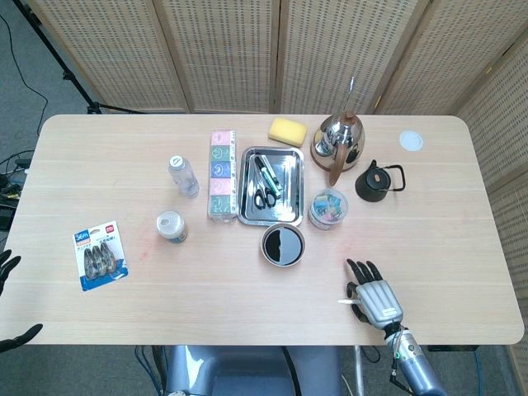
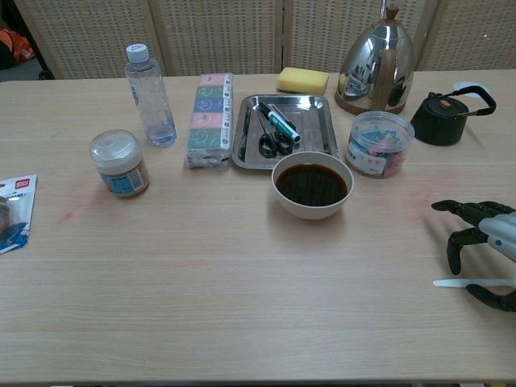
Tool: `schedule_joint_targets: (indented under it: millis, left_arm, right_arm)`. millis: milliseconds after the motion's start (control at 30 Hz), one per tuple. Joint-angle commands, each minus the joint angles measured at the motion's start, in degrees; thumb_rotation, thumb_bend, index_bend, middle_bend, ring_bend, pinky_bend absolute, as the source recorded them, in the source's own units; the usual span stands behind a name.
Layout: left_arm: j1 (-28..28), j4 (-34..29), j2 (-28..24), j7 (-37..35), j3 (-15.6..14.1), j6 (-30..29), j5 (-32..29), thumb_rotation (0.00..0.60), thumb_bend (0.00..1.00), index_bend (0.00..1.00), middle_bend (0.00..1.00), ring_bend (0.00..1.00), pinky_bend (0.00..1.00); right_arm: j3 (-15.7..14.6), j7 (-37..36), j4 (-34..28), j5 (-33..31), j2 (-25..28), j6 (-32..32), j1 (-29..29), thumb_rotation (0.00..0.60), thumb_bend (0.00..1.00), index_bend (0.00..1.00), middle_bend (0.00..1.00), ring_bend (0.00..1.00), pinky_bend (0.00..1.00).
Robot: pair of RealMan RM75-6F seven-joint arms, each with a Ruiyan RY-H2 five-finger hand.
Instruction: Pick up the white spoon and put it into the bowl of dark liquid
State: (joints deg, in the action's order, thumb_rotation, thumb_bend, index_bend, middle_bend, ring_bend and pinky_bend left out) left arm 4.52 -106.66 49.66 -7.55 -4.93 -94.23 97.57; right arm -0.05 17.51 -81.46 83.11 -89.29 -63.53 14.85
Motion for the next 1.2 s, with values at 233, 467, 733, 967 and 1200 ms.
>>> schedule_joint_targets:
  millis: [233,467,733,967,1200]
  left_arm:
    - [0.02,-0.01,-0.02,-0.05,0.05,-0.02,-0.09,0.6,0.0,0.0,0.0,0.0,0.0]
    - [0.04,-0.02,-0.05,-0.13,0.05,-0.05,-0.09,0.6,0.0,0.0,0.0,0.0,0.0]
    - [0.05,-0.03,0.02,0.01,0.08,-0.01,-0.12,0.6,0.0,0.0,0.0,0.0,0.0]
    - [0.07,-0.07,0.05,0.03,0.16,-0.05,-0.27,0.6,0.0,0.0,0.0,0.0,0.0]
    - [0.1,-0.03,-0.01,-0.18,0.16,-0.13,-0.23,0.6,0.0,0.0,0.0,0.0,0.0]
  right_arm:
    - [-0.2,0.68,0.68,-0.63,-0.57,-0.11,0.28,0.6,0.41,0.47,0.0,0.0,0.0]
    - [-0.63,0.81,0.99,-0.82,-0.93,-0.23,0.35,0.6,0.41,0.48,0.0,0.0,0.0]
    - [-0.82,0.33,1.2,-1.14,-1.13,0.14,0.72,0.6,0.45,0.52,0.0,0.0,0.0]
    - [-0.79,-0.16,1.79,-1.11,-1.42,-0.28,0.87,0.6,0.5,0.59,0.0,0.0,0.0]
    - [-0.87,-3.47,0.27,1.19,-0.15,-2.92,0.66,0.6,0.52,0.61,0.0,0.0,0.0]
